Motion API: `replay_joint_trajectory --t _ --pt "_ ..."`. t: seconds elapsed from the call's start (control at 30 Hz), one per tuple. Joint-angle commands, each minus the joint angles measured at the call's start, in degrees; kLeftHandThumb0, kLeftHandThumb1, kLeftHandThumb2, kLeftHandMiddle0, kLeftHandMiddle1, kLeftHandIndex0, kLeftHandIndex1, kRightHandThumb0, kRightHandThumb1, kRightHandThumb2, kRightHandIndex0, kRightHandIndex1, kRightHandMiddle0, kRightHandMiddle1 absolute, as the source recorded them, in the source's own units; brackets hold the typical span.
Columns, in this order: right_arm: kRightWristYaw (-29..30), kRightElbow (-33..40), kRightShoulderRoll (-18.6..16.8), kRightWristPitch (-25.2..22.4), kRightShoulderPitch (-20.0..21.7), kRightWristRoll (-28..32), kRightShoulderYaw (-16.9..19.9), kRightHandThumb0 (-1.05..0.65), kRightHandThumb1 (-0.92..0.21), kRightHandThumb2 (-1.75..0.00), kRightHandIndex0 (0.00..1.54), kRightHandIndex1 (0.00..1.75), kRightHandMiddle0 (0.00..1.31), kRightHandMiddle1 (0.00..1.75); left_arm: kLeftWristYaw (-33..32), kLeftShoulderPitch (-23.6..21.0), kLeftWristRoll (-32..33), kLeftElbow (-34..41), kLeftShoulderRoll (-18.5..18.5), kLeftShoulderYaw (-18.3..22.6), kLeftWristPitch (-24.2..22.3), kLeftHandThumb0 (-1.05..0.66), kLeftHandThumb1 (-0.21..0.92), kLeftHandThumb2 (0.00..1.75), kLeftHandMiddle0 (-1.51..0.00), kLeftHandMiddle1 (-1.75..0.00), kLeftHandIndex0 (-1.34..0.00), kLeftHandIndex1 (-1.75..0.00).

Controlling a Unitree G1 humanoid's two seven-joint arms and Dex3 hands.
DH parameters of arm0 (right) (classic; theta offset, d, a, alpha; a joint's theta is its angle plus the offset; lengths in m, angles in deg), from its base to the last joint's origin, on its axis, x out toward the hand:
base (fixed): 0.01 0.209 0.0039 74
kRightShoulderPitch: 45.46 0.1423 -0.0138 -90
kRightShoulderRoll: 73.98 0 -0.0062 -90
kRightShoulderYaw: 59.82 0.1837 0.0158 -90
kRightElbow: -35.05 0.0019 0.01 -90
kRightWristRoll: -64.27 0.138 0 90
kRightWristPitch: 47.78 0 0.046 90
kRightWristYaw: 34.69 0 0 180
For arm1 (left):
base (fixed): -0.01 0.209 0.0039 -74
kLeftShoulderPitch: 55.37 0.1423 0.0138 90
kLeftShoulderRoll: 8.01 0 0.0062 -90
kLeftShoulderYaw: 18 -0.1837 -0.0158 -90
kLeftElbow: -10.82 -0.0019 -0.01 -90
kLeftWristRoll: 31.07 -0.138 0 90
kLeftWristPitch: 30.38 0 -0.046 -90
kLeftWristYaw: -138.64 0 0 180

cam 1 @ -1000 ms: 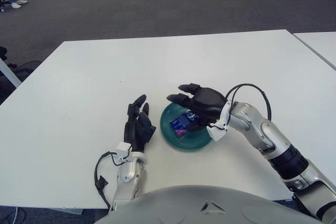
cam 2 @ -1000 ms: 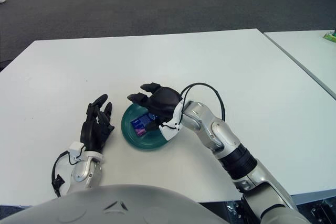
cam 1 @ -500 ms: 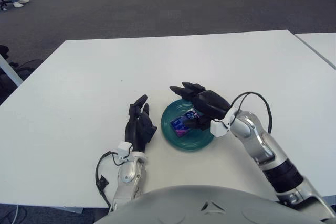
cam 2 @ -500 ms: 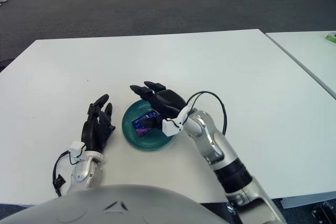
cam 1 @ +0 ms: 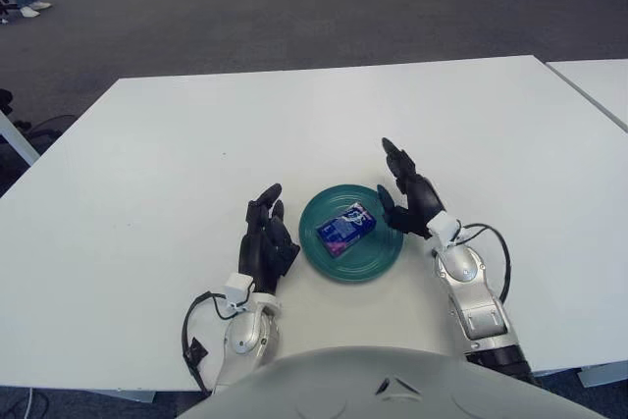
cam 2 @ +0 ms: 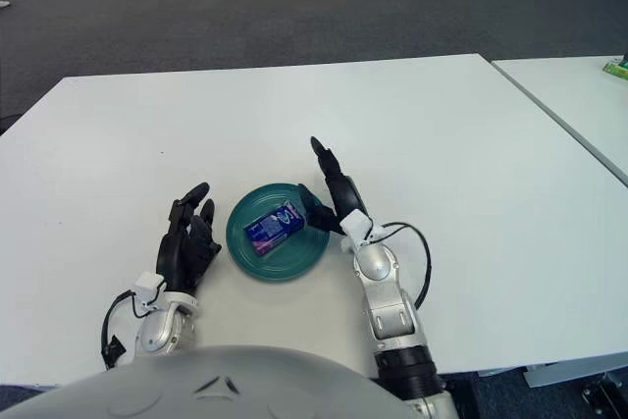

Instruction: Put the gum into the plate.

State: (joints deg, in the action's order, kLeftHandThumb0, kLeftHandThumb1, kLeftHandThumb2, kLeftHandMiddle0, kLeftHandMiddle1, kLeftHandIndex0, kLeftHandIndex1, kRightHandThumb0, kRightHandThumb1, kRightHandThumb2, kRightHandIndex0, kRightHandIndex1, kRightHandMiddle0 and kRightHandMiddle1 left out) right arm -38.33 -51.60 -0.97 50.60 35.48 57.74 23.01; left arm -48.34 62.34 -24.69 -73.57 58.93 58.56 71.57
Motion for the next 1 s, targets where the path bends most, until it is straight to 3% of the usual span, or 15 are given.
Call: replay_joint_trajectory --t 0.0,0.2,0.47,0.97 --pt "2.2 -2.4 -2.3 3.6 -0.5 4.0 2.7 -0.98 -0.92 -0.88 0.19 0.01 0.0 0.34 0.2 0.5 0.6 0.3 -1.4 0.2 -1.8 -0.86 0.92 1.03 -0.25 0.0 0.0 -0.7" --pt "5.3 -4.7 -4.3 4.3 -0.2 6.7 6.2 -0.92 -0.92 -0.96 0.23 0.02 0.0 0.35 0.7 0.8 0.8 0.7 -1.2 0.2 -2.1 -0.87 0.92 1.02 -0.23 0.0 0.0 -0.57" --pt "7.0 -3.8 -3.5 2.1 0.0 6.1 8.1 -0.89 -0.92 -1.0 0.22 0.01 0.0 0.34 0.8 1.3 -0.1 1.3 -0.9 0.2 -2.1 -0.87 0.92 1.02 -0.23 0.0 0.0 -0.55" --pt "6.7 0.8 -1.2 -4.4 -6.5 3.3 6.6 -0.86 -0.92 -1.03 0.17 0.0 0.0 0.4 2.2 2.0 -0.6 2.7 -0.1 0.5 -2.8 -0.87 0.92 1.02 -0.24 0.0 0.0 -0.63"
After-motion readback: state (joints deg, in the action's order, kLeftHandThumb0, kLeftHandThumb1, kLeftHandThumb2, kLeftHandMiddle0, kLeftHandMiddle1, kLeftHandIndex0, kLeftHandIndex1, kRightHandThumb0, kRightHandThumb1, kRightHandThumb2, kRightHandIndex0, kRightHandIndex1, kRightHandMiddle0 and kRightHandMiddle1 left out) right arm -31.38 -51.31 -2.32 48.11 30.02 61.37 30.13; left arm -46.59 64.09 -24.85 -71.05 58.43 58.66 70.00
